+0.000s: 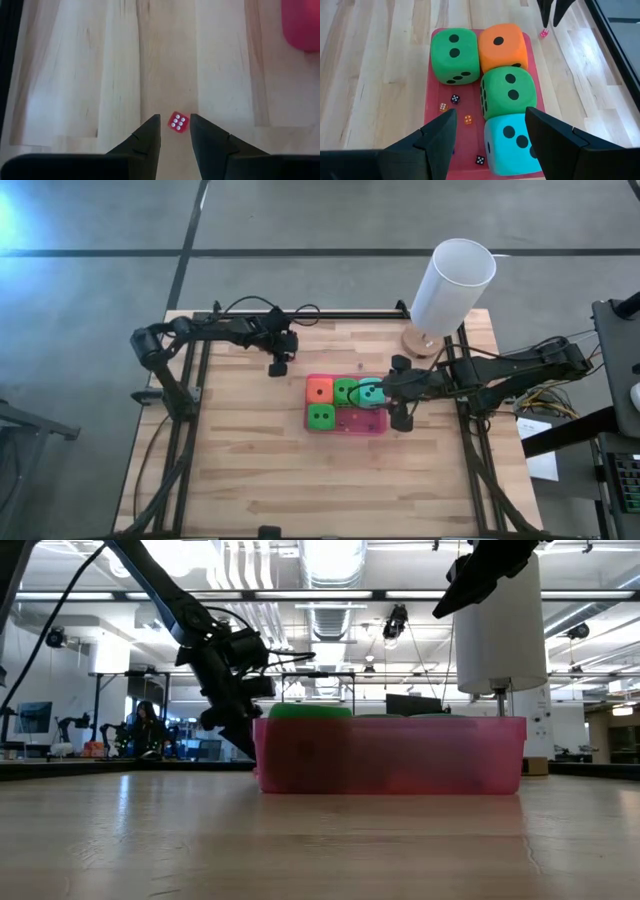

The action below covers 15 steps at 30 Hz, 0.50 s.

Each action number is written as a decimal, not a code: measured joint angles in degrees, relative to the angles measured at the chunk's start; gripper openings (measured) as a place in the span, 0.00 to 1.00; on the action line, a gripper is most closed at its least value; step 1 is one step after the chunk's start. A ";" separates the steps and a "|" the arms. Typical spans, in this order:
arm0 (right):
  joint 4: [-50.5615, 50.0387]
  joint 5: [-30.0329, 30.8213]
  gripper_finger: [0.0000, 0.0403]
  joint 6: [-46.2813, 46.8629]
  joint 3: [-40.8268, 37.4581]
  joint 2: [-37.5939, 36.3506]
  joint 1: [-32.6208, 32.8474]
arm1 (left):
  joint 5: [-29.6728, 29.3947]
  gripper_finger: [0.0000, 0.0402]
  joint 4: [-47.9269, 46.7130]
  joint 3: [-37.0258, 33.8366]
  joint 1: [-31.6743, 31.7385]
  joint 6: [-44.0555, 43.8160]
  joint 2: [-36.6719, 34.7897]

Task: Pick & Place Dice
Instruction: Put the small pink die into the pink bin

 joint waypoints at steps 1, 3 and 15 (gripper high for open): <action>0.01 0.00 0.57 -0.01 0.00 0.00 0.00 | 0.01 0.27 0.00 0.00 -0.02 -0.40 0.00; 0.07 0.00 0.57 0.00 0.00 0.00 0.01 | 0.00 0.27 0.00 0.00 -0.02 -0.18 0.00; 0.20 0.00 0.57 -1.47 0.00 0.00 0.01 | -0.91 0.29 0.11 -0.02 -1.34 1.94 -0.04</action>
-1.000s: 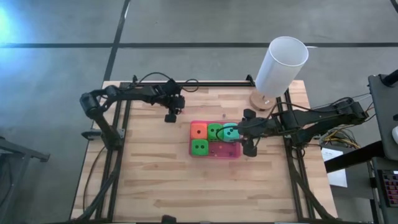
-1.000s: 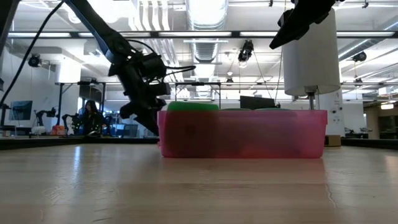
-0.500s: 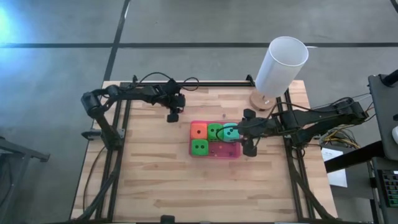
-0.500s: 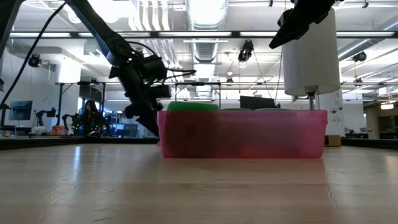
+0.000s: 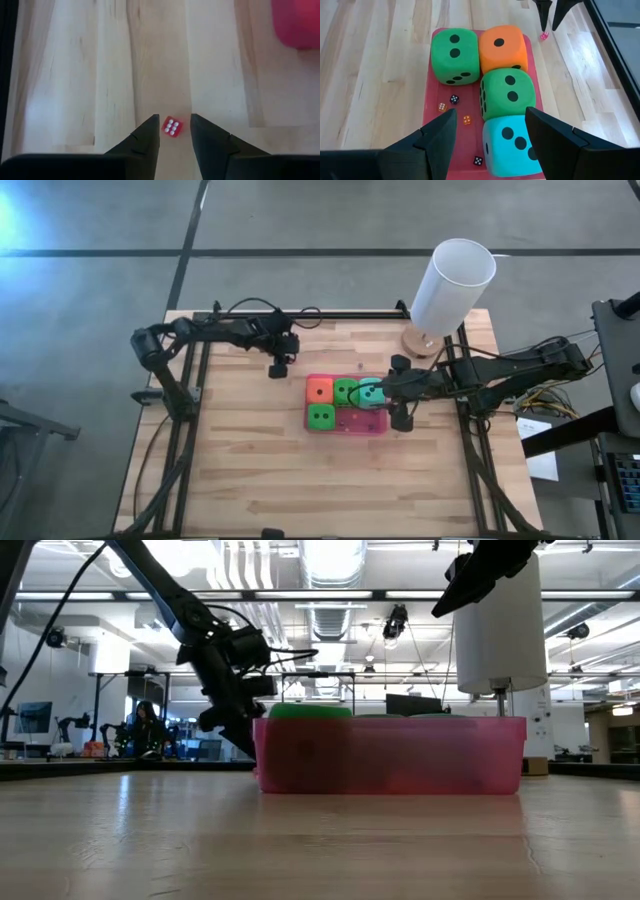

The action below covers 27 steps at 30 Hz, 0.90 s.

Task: Pick & Place Dice
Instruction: Put the small pink die into the pink bin

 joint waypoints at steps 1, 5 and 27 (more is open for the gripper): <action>0.02 0.00 0.57 0.02 0.00 0.00 0.00 | -0.06 0.30 0.00 0.00 -0.23 -0.02 0.00; 0.50 0.00 0.57 0.03 0.00 0.00 -0.01 | -4.80 0.37 0.12 -0.10 -1.43 0.86 0.07; 1.33 -0.19 0.57 0.01 0.00 0.00 -0.01 | 1.14 0.51 2.08 -0.85 -0.43 0.70 0.92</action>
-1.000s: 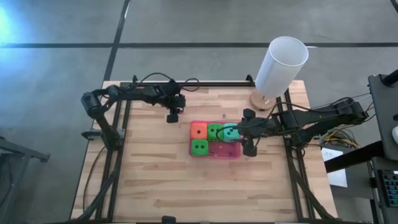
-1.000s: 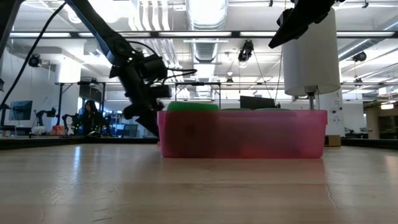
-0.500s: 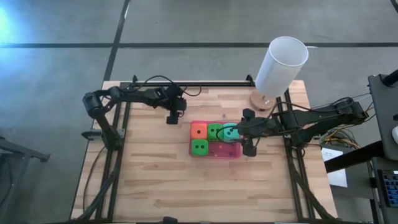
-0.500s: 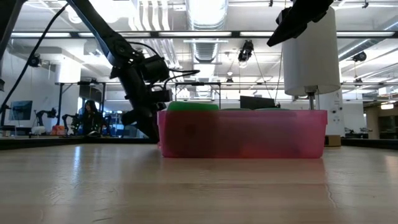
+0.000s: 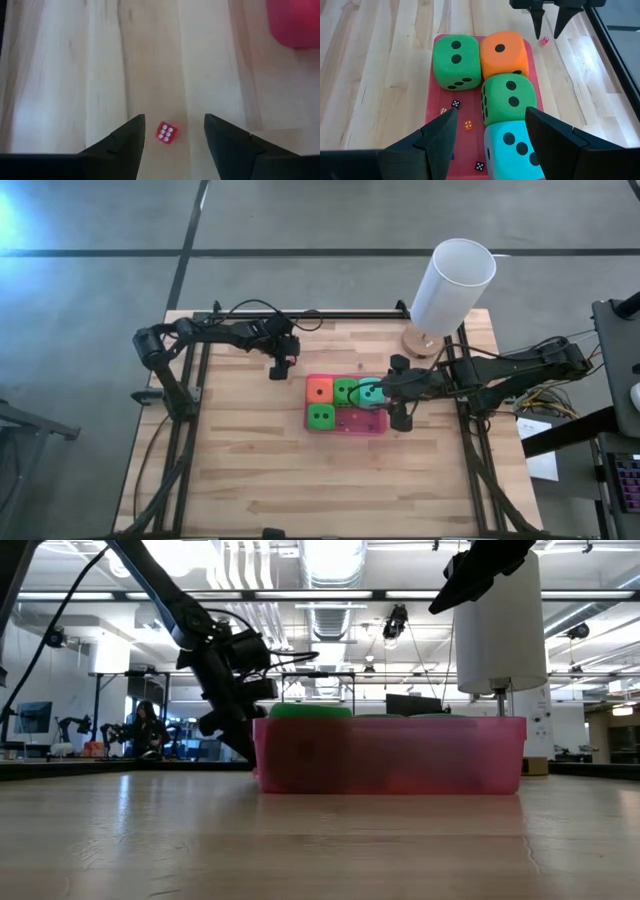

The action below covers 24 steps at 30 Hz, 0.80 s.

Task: Pick & Place Dice
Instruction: Put the small pink die into the pink bin

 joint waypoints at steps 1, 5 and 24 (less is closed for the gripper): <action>0.02 -0.01 0.57 0.02 0.00 0.00 0.00 | 0.12 0.51 0.03 0.00 0.37 -0.09 0.00; 0.08 -0.02 0.57 0.05 0.00 0.00 0.00 | 0.80 0.50 1.41 0.00 1.70 -1.96 0.49; 0.61 -0.27 0.57 -0.42 0.00 -0.02 0.02 | 1.94 0.40 0.27 0.70 1.96 -2.85 4.46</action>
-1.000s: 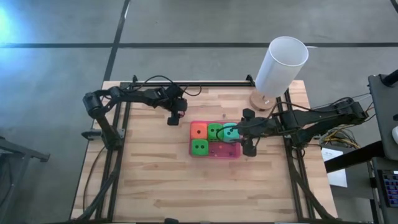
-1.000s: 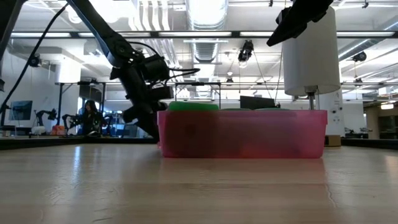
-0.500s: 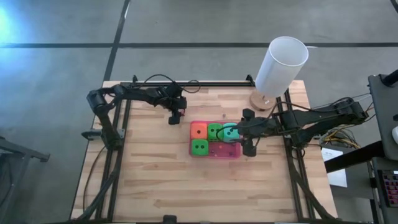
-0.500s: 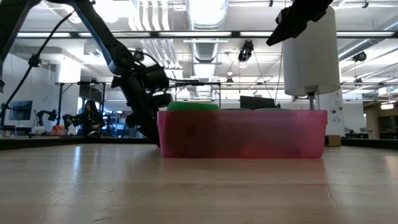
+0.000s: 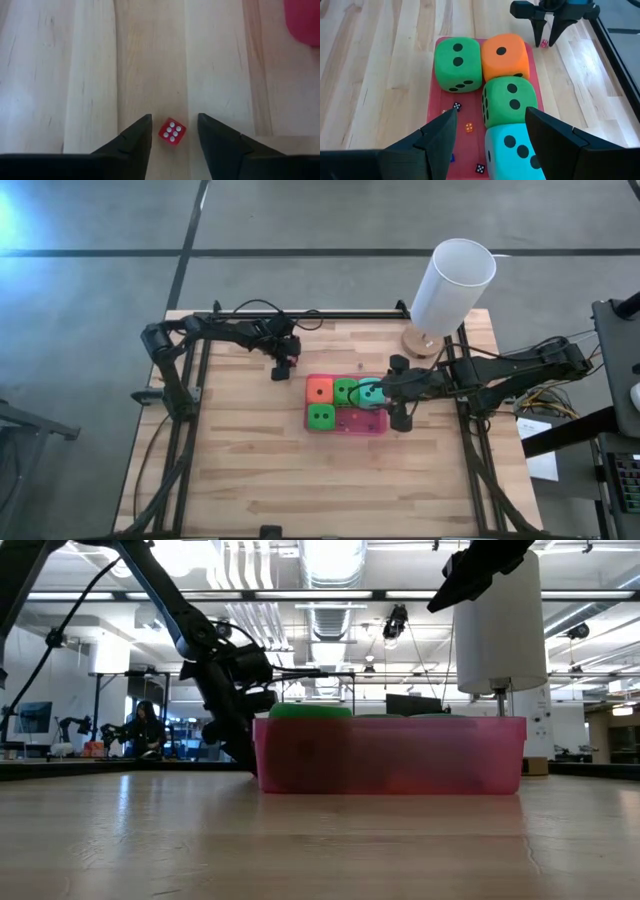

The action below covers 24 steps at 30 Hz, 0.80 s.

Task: Pick & Place Dice
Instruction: Put the small pink die into the pink bin

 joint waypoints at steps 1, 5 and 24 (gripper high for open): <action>0.04 0.00 0.57 -0.01 0.01 0.00 0.00 | -0.04 0.40 -0.07 0.00 0.00 0.00 0.00; 0.19 0.00 0.57 -0.03 0.00 0.00 -0.02 | -0.08 0.37 -0.46 -0.02 0.00 0.03 -0.03; 0.62 0.01 0.57 -0.04 0.01 0.00 -0.01 | -1.25 0.12 -1.98 -0.20 -0.15 1.66 -1.33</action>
